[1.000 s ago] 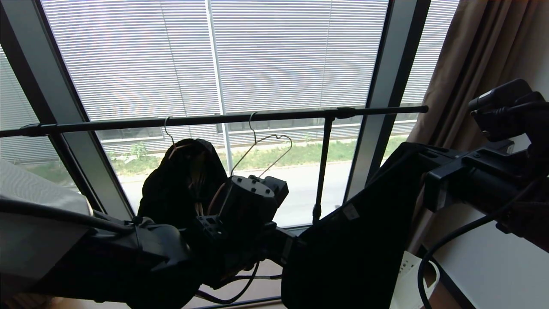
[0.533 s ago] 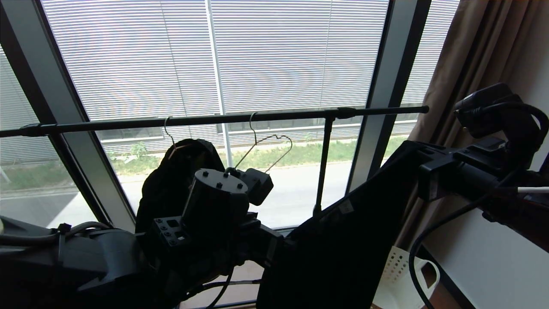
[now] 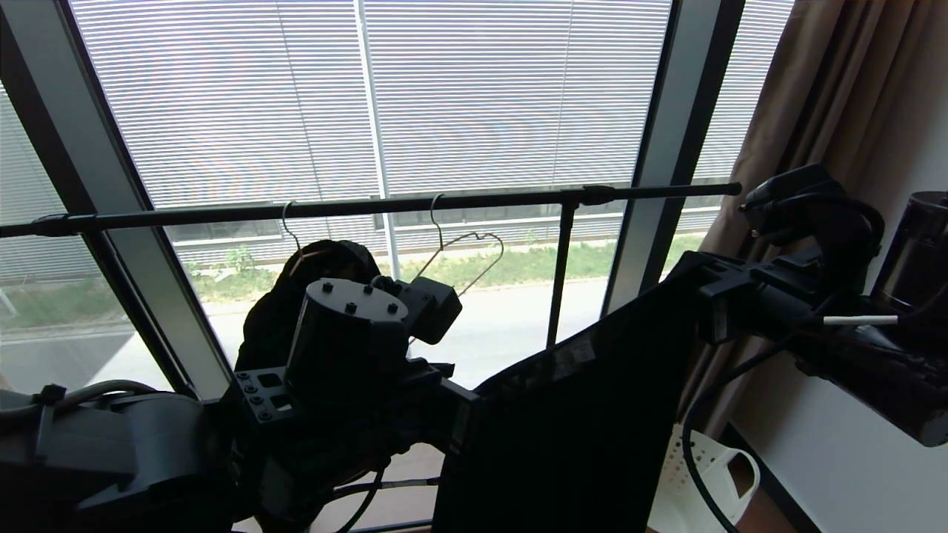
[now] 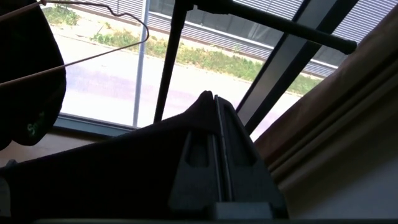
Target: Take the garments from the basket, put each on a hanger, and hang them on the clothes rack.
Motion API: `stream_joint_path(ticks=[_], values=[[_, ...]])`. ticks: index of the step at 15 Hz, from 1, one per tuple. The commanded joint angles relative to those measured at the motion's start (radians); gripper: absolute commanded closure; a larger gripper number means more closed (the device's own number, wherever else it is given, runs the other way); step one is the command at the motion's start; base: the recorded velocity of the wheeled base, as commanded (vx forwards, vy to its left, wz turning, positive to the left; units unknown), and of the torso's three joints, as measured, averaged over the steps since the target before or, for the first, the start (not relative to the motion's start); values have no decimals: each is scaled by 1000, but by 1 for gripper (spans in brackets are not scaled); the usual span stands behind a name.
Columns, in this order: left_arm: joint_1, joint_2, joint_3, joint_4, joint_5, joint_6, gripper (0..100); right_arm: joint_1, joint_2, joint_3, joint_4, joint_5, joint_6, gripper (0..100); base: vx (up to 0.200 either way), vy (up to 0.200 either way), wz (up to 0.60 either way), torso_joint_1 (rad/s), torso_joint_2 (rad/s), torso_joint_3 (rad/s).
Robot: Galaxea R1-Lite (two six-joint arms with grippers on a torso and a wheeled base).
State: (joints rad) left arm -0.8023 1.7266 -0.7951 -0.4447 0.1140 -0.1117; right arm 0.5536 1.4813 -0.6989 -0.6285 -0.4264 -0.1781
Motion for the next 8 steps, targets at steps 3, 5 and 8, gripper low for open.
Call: stream_joint_path(ticks=[3,5,8], values=[[15,-2,-6,-2,3,0,100,-1,11,4,1,0,-3,100,0,0,0,0,0,0],[45,-2,-26,-2,1,9,100,-1,16,45,6,0,-72,100,0,0,0,0,0,0],[100,31,-99,32,-4,41,100,89,42,91,18,-11,-121,100,0,0,0,0,0,0]])
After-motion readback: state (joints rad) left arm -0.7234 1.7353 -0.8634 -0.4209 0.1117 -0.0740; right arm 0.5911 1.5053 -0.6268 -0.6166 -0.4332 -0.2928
